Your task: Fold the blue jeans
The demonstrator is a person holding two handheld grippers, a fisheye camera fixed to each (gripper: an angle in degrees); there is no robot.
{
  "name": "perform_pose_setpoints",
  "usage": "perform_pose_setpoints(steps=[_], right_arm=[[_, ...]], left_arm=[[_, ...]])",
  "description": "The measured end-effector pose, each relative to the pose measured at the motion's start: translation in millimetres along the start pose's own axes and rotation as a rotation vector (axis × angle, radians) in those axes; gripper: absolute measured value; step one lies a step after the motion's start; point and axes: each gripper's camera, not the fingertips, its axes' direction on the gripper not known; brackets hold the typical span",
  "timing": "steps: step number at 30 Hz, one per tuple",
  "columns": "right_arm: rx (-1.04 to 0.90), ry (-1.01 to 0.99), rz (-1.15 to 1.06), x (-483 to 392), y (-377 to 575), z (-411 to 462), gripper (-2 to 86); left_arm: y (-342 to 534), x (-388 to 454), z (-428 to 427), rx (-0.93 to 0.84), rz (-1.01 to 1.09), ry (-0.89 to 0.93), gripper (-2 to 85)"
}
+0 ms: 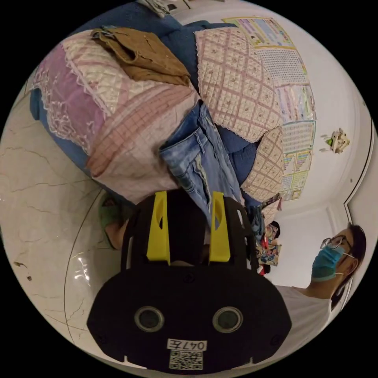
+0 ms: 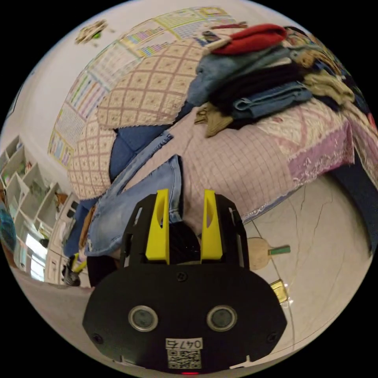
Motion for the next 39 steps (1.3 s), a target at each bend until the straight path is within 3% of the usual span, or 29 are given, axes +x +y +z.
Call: perform_pose_setpoints(steps=[9,15,18,20,26,30,33,39], right_arm=[[-0.075,-0.057,0.18,55,24,-31,12.0],[-0.163,-0.325,0.327,86,51,-19,9.5],[-0.177,-0.41,0.266,88,45,-18,0.1],[-0.174,-0.4,0.231,84,34,-22,-0.7],[-0.152,-0.379,-0.202,4,-68,-23,-1.1],[0.056,-0.378,-0.377,-50,-121,-48,-1.1],[0.08,-0.381,-0.4,-46,-115,-62,-1.1],[-0.214,-0.27,-0.257,27,-41,-15,-1.1]], left_arm=[[21,-24,46,-0.07,0.13,-0.105,13.8],[57,-57,40,-0.04,0.146,-0.14,2.8],[73,-75,38,-0.031,0.144,-0.094,0.1],[82,-78,32,0.004,0.173,-0.017,-0.5],[31,-21,19,0.102,0.364,0.254,-0.9],[21,38,-10,0.262,0.538,0.192,-0.9],[53,40,-31,0.319,0.585,0.148,-0.8],[122,-68,10,0.052,0.36,0.015,-0.8]])
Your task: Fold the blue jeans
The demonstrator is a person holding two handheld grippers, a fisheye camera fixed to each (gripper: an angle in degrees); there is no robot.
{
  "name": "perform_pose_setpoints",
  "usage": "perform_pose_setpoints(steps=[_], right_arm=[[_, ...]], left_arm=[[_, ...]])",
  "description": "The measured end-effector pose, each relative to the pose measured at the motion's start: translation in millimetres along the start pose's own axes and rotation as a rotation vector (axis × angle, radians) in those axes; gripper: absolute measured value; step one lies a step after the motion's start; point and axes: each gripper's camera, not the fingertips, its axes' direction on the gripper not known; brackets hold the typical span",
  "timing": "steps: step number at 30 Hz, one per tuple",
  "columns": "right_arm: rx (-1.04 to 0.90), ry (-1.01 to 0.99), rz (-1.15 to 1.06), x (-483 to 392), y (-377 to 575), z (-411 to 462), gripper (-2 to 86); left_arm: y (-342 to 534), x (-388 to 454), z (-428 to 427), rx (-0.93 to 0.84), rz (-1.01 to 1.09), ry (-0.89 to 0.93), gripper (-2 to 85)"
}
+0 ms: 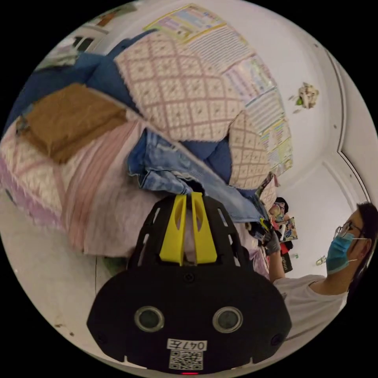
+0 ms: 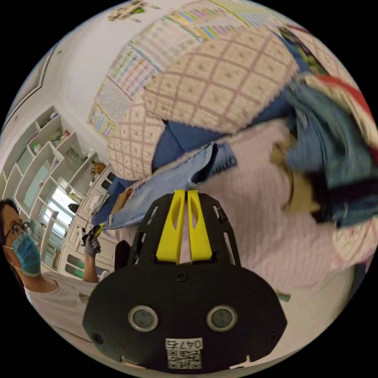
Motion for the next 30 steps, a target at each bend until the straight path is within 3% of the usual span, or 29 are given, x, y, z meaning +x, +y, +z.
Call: perform_pose_setpoints(steps=[3,7,13,19,24,30], right_arm=[[-0.119,0.012,0.122,32,46,20,-1.0],[-0.135,-0.015,0.21,51,79,27,-1.0],[-0.156,0.035,0.143,37,85,29,-1.0],[-0.152,0.02,0.161,33,101,34,-1.0],[-0.172,0.028,0.198,36,115,53,-0.9],[-0.167,0.005,0.211,30,127,57,-0.7]], left_arm=[[46,-41,14,-0.104,-0.126,0.008,-0.8],[73,-68,17,-0.139,-0.23,0.054,-0.8],[53,-39,14,-0.197,-0.115,-0.033,-0.8],[51,-28,0,-0.18,-0.114,-0.004,-0.7],[52,-40,11,-0.238,-0.162,-0.021,1.1],[60,-44,-13,-0.187,-0.25,0.022,8.4]])
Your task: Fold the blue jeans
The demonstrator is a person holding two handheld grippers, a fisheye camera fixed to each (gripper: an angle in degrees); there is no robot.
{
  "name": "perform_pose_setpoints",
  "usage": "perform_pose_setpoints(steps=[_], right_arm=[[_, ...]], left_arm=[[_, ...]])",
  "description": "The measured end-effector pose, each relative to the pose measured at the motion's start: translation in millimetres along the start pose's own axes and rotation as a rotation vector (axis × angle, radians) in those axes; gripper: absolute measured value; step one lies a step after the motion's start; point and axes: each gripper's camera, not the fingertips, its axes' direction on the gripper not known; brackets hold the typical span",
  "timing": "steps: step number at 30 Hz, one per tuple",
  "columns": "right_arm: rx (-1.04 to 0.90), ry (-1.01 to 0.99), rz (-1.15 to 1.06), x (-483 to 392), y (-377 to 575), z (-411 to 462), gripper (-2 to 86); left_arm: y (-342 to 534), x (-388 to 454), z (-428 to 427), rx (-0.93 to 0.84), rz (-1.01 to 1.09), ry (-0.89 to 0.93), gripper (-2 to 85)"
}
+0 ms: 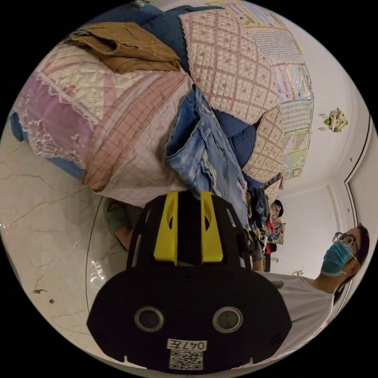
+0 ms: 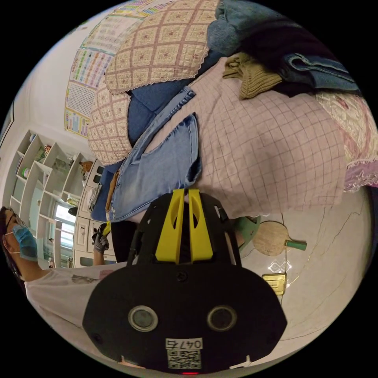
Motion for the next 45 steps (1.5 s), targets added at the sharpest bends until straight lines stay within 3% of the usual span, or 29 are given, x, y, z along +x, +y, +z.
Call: perform_pose_setpoints(steps=[3,7,13,16,19,22,27,31,36,38,45], right_arm=[[0.04,0.044,-0.007,-7,7,-6,-0.9],[0.127,0.231,-0.119,-47,8,-6,-1.1],[0.011,0.316,-0.449,-127,-11,52,-1.1],[-0.03,0.398,-0.536,-153,-13,84,-1.1],[-0.048,0.371,-0.559,-164,-12,106,-1.2],[-0.041,0.367,-0.54,-164,-9,116,-1.2],[-0.029,0.446,-0.489,-160,-6,125,-1.3],[0.008,0.459,-0.463,-165,-4,134,-1.3],[0.008,0.449,-0.471,-175,-4,154,-1.3],[0.009,0.452,-0.474,-178,-3,159,-1.3],[-0.003,0.506,-0.511,-188,-3,177,-1.2]], left_arm=[[9,16,-32,0.085,-0.015,-0.05,8.3],[6,85,-59,0.168,0.121,-0.191,6.8],[-45,205,-20,0.081,0.393,-0.371,5.6],[-77,241,11,0.036,0.451,-0.354,5.0],[-104,251,41,-0.026,0.407,-0.341,3.2],[-116,247,44,-0.02,0.335,-0.465,-0.1],[-124,252,10,0.047,0.247,-0.401,-0.9],[-140,306,-12,0.125,0.329,-0.426,-0.7],[-195,353,-12,0.15,0.358,-0.566,2.5],[-225,356,-10,0.114,0.288,-0.615,7.9],[-261,371,-16,0.039,0.215,-0.571,8.7]])
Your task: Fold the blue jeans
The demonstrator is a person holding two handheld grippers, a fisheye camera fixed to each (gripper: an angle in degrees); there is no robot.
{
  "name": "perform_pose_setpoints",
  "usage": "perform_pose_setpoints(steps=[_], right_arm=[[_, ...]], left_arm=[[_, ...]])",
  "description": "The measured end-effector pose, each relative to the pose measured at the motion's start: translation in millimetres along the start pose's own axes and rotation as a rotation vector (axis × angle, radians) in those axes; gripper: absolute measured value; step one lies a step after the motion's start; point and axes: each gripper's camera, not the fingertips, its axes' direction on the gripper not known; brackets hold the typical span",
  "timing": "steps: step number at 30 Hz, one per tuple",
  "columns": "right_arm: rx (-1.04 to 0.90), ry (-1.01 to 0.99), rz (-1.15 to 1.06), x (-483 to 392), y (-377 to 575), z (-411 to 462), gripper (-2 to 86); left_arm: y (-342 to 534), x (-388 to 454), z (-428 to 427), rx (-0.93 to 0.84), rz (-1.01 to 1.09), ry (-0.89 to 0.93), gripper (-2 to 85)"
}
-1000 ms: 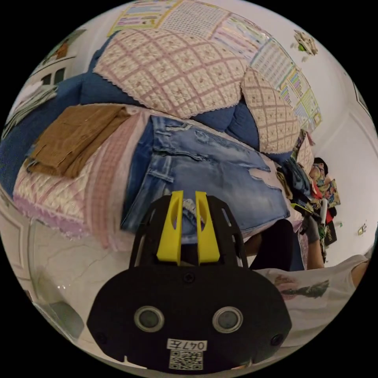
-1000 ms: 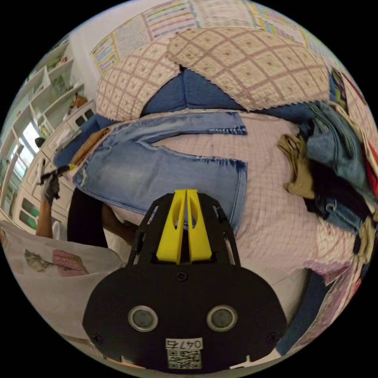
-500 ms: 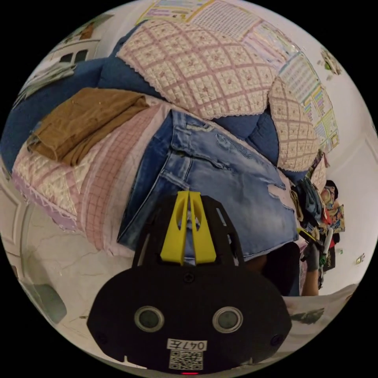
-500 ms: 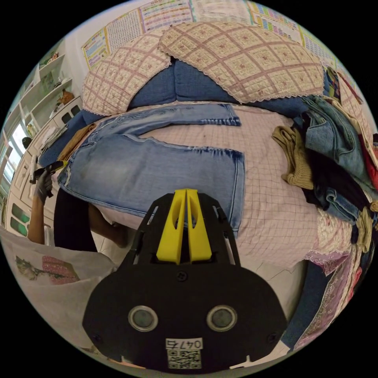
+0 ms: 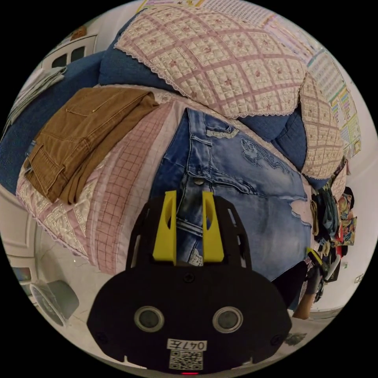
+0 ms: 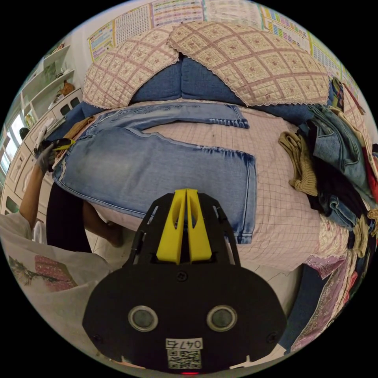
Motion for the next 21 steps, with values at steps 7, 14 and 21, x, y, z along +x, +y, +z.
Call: perform_pose_setpoints(steps=[7,14,21], right_arm=[[-0.015,-0.008,0.01,-2,-6,9,-1.3],[-0.012,-0.019,0.018,0,-9,13,-1.2],[0.029,-0.014,0.004,3,-9,10,-1.1]], left_arm=[[-7,65,-42,0.057,0.249,-0.132,-0.1],[-5,111,-70,0.158,0.362,-0.368,2.0],[-29,90,-99,0.137,0.137,-0.316,6.3]])
